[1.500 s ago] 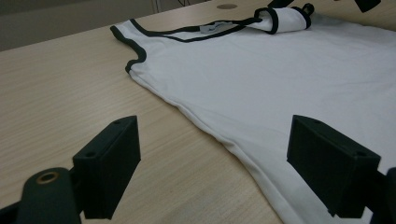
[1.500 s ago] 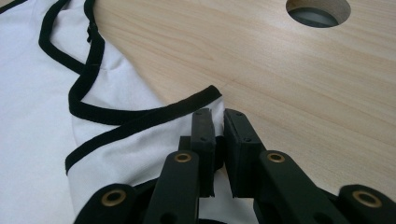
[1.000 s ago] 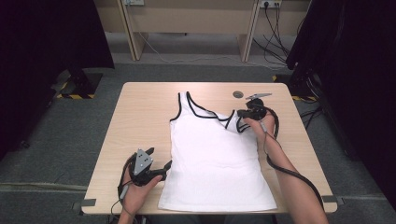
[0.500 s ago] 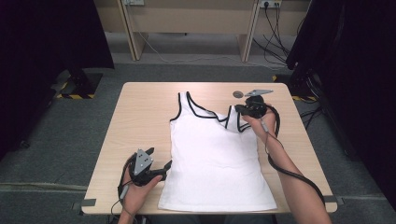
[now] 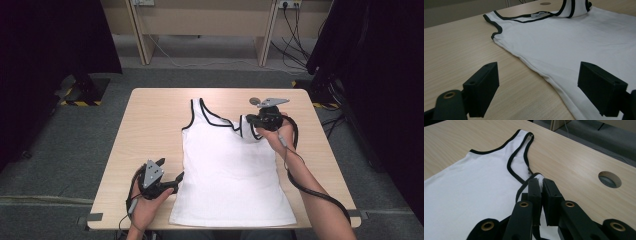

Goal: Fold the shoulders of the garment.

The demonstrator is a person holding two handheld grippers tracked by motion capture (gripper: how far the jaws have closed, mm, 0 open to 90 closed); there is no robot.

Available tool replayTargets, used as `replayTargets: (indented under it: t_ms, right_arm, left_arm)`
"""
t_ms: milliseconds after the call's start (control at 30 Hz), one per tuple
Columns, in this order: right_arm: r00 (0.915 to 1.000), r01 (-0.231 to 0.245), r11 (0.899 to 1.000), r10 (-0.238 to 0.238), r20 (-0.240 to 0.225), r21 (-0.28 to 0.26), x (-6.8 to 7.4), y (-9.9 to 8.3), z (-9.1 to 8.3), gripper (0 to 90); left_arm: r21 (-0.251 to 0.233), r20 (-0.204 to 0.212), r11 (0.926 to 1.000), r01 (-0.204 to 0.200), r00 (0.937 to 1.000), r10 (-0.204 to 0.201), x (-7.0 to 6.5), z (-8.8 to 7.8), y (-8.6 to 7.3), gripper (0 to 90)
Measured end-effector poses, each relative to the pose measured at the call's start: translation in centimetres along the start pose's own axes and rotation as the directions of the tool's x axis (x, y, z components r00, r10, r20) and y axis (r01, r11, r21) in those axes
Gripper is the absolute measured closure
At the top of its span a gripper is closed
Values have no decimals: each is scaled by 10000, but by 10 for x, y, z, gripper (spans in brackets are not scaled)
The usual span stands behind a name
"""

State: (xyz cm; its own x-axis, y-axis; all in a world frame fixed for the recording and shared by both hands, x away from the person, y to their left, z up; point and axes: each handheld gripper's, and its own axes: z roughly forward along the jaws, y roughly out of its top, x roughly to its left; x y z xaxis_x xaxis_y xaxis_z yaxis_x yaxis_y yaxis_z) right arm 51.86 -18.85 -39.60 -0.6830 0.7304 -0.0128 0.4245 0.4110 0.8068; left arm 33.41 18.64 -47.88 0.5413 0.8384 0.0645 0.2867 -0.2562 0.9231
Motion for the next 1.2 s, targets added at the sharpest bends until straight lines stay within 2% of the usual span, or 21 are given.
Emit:
replayTargets:
  t_ms: [267,300,367,533,633,833,1200]
  right_arm:
    - [9996,-126,9999,129,-267,104,5,-10,-2,853]
    - [9990,-163,9998,168,-424,99,6,-12,-3,852]
    - [9981,-153,9999,157,-603,65,9,-14,-5,852]
    - [9973,-152,9999,155,-722,53,11,-16,-6,851]
    - [9960,-6,9997,26,-896,225,17,-19,-5,851]
    - [9948,115,9993,-77,-1013,367,22,-25,-4,851]
    - [9943,8,9994,29,-1064,348,25,-33,-6,851]
  left_arm:
    - [13,-15,10000,-40,10000,40,0,0,0,166]
    - [28,-1,10000,-16,10000,16,0,0,0,166]
    - [28,-1,10000,-16,10000,16,0,0,0,166]
    - [2,-4,10000,-19,10000,19,0,0,0,166]
    - [-26,10,10000,24,10000,-24,0,0,0,166]
    - [29,-6,10000,-37,10000,37,0,0,0,166]
    - [20,-16,10000,-40,10000,40,-1,0,0,166]
